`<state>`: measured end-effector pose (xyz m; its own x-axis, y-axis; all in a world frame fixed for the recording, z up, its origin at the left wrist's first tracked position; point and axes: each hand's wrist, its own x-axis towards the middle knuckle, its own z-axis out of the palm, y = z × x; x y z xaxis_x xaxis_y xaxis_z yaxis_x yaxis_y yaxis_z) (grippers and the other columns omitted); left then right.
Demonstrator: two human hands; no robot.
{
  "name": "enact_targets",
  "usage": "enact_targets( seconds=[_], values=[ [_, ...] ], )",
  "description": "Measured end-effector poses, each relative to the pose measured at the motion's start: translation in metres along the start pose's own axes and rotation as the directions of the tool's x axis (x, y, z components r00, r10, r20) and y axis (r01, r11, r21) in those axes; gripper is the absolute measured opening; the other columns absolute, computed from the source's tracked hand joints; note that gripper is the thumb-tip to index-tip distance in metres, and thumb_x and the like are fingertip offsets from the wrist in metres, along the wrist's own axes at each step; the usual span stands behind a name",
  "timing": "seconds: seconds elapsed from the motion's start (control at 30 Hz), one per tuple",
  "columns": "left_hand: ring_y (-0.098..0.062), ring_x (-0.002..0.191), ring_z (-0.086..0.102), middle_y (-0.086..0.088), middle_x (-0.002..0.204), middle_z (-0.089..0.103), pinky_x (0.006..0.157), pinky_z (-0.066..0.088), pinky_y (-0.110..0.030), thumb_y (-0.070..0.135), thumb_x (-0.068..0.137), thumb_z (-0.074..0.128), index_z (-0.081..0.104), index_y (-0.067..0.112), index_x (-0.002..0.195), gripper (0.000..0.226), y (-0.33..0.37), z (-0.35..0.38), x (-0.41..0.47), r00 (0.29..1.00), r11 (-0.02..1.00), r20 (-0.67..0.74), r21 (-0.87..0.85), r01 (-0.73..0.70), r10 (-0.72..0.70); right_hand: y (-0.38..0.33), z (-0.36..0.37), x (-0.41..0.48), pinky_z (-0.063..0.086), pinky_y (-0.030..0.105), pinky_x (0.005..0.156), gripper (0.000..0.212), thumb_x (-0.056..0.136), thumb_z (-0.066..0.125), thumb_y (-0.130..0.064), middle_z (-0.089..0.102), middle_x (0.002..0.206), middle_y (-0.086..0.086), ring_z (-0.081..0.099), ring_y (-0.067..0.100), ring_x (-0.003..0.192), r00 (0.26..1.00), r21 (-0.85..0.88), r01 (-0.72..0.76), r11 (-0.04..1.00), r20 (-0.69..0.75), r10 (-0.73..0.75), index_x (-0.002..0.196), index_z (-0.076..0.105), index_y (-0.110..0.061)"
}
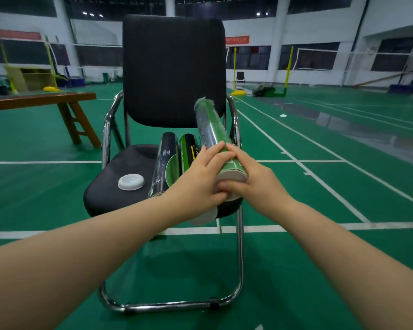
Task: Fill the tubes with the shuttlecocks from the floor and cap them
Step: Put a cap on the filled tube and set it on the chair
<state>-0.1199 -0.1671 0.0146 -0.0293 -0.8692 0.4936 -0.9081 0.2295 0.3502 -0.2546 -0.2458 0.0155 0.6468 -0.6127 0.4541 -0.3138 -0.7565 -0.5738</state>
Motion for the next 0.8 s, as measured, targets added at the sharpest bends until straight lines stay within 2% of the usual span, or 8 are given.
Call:
enact_targets(
  seconds=[0.07, 0.13, 0.23, 0.33, 0.47, 0.57, 0.67, 0.8],
  values=[
    [-0.018, 0.142, 0.007, -0.004, 0.154, 0.012, 0.117, 0.011, -0.041, 0.018, 0.081, 0.067, 0.028, 0.016, 0.141, 0.072, -0.01, 0.009, 0.005, 0.999, 1.0, 0.039, 0.014, -0.003, 0.002, 0.017, 0.008, 0.009, 0.032, 0.038, 0.093, 0.082, 0.069, 0.041, -0.071, 0.055, 0.125, -0.012, 0.047, 0.014, 0.116, 1.0, -0.141, 0.019, 0.99, -0.003, -0.02, 0.142, 0.031, -0.036],
    [-0.02, 0.143, 0.009, -0.004, 0.153, 0.013, 0.117, 0.01, -0.039, 0.018, 0.081, 0.066, 0.028, 0.016, 0.141, 0.07, -0.019, 0.016, 0.007, 0.996, 1.0, 0.084, 0.025, 0.018, -0.02, 0.032, 0.019, 0.015, 0.029, 0.04, 0.098, 0.086, 0.066, 0.025, -0.076, 0.055, 0.127, -0.008, 0.043, 0.015, 0.123, 0.999, -0.203, 0.033, 0.979, 0.012, -0.032, 0.142, 0.033, -0.035],
    [-0.021, 0.143, 0.008, -0.003, 0.154, 0.014, 0.116, 0.011, -0.036, 0.02, 0.081, 0.066, 0.029, 0.019, 0.141, 0.07, -0.029, 0.024, 0.01, 0.992, 0.998, 0.115, 0.037, 0.044, -0.048, 0.048, 0.033, 0.018, 0.013, 0.048, 0.112, 0.087, 0.066, 0.016, -0.076, 0.044, 0.142, -0.007, 0.026, 0.016, 0.138, 0.999, -0.233, -0.008, 0.972, 0.031, 0.015, 0.144, 0.027, -0.038],
    [-0.022, 0.142, 0.014, 0.001, 0.154, 0.017, 0.115, 0.015, -0.038, 0.025, 0.081, 0.064, 0.028, 0.025, 0.141, 0.07, -0.033, 0.03, 0.016, 0.986, 0.992, 0.151, 0.112, 0.058, -0.075, 0.056, 0.035, 0.017, 0.004, 0.049, 0.113, 0.087, 0.065, 0.011, -0.079, 0.038, 0.146, -0.012, 0.015, 0.013, 0.142, 0.997, -0.271, -0.041, 0.962, 0.058, 0.059, 0.143, 0.023, -0.042],
    [-0.024, 0.14, 0.021, 0.008, 0.154, 0.017, 0.112, 0.016, -0.054, 0.033, 0.086, 0.054, 0.024, 0.035, 0.141, 0.062, -0.035, 0.031, 0.019, 0.972, 0.968, 0.207, 0.245, 0.056, -0.109, 0.061, 0.034, 0.012, 0.006, 0.05, 0.115, 0.09, 0.064, 0.013, -0.078, 0.019, 0.154, -0.013, 0.006, 0.012, 0.144, 0.995, -0.303, -0.04, 0.952, 0.074, 0.065, 0.144, 0.024, -0.038],
    [-0.02, 0.144, 0.005, 0.009, 0.155, 0.011, 0.112, 0.007, -0.058, 0.042, 0.09, 0.048, 0.02, 0.038, 0.143, 0.06, -0.036, 0.03, 0.018, 0.948, 0.934, 0.272, 0.352, 0.061, -0.165, 0.063, 0.037, 0.004, 0.01, 0.048, 0.116, 0.083, 0.069, 0.024, -0.074, 0.016, 0.155, -0.011, 0.008, 0.012, 0.144, 0.998, -0.103, -0.048, 0.994, -0.046, 0.043, 0.143, 0.029, -0.036],
    [-0.019, 0.144, -0.006, 0.007, 0.157, -0.001, 0.113, 0.002, -0.058, 0.059, 0.083, 0.051, 0.007, 0.045, 0.144, 0.077, -0.037, 0.028, 0.016, 0.948, 0.912, 0.255, 0.403, 0.075, -0.191, 0.067, 0.037, 0.003, 0.015, 0.046, 0.115, 0.074, 0.077, 0.028, -0.067, 0.02, 0.154, -0.007, 0.014, 0.014, 0.143, 0.969, 0.044, -0.103, 0.994, -0.222, 0.11, 0.141, 0.034, -0.033],
    [-0.016, 0.142, -0.015, 0.007, 0.155, -0.019, 0.113, 0.0, -0.053, 0.076, 0.067, 0.052, -0.022, 0.045, 0.138, 0.107, -0.033, 0.03, 0.015, 0.988, 0.9, 0.121, 0.434, 0.033, -0.095, 0.068, 0.045, 0.02, 0.017, 0.046, 0.115, 0.063, 0.091, 0.039, -0.056, 0.008, 0.157, 0.003, 0.01, 0.024, 0.144, 0.908, 0.129, -0.326, 0.937, -0.234, 0.348, 0.146, 0.024, -0.03]
  ],
)
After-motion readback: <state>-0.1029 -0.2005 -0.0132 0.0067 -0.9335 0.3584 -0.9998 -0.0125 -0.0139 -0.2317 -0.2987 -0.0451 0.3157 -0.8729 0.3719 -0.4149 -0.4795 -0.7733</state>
